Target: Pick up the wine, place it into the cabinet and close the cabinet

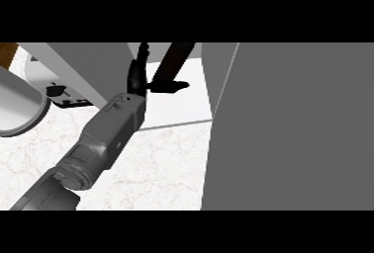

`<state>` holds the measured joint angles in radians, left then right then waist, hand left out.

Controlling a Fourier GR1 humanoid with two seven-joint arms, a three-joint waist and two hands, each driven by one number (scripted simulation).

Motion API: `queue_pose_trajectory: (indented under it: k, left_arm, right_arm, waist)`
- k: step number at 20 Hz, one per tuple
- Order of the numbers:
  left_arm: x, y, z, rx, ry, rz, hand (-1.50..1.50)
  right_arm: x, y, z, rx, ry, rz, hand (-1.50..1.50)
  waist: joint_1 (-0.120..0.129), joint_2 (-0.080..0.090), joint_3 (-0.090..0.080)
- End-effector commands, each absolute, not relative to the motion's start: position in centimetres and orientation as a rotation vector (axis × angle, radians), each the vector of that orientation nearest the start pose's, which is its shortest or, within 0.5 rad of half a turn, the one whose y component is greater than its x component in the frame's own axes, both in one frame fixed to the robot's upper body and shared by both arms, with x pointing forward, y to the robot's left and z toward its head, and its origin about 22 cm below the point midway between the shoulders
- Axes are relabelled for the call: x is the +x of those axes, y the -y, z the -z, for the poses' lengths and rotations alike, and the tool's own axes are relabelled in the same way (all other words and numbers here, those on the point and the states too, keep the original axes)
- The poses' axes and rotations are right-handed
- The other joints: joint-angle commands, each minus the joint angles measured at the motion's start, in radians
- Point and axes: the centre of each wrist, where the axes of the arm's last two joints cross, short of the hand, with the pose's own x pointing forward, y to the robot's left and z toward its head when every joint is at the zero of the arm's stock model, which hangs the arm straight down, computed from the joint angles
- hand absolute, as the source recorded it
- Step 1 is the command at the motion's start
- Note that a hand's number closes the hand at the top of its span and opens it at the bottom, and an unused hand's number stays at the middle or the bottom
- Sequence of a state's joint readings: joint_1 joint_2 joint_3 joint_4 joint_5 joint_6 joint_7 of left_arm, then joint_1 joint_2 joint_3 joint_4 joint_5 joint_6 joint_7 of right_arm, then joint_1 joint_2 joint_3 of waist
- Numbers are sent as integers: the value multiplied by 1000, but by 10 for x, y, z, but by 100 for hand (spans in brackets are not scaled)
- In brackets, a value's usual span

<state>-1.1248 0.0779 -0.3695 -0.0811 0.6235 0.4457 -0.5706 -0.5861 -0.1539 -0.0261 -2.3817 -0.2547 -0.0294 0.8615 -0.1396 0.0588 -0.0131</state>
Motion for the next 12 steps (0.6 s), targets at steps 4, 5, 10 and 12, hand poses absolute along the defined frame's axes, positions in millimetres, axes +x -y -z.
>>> queue_pose_trajectory:
  k: [4, 5, 10, 12]
  left_arm:
    - [442, -154, -45, -25, 1893, 48, -150]
    - [441, -152, -42, -68, 1895, -2, -150]
    - [432, -126, -32, -246, 1879, -18, -150]
    - [439, -130, -45, -271, 1854, 26, -150]
  right_arm:
    - [185, 201, -279, 274, 2007, -288, -150]
    - [176, 207, -280, 296, 2028, -295, -150]
    - [176, 203, -281, 255, 2008, -263, -150]
    - [170, 210, -286, 239, 1999, -286, -150]
  waist:
    - [79, -34, 10]
    - [74, -37, 11]
    - [109, -51, 12]
    - [119, -57, 13]
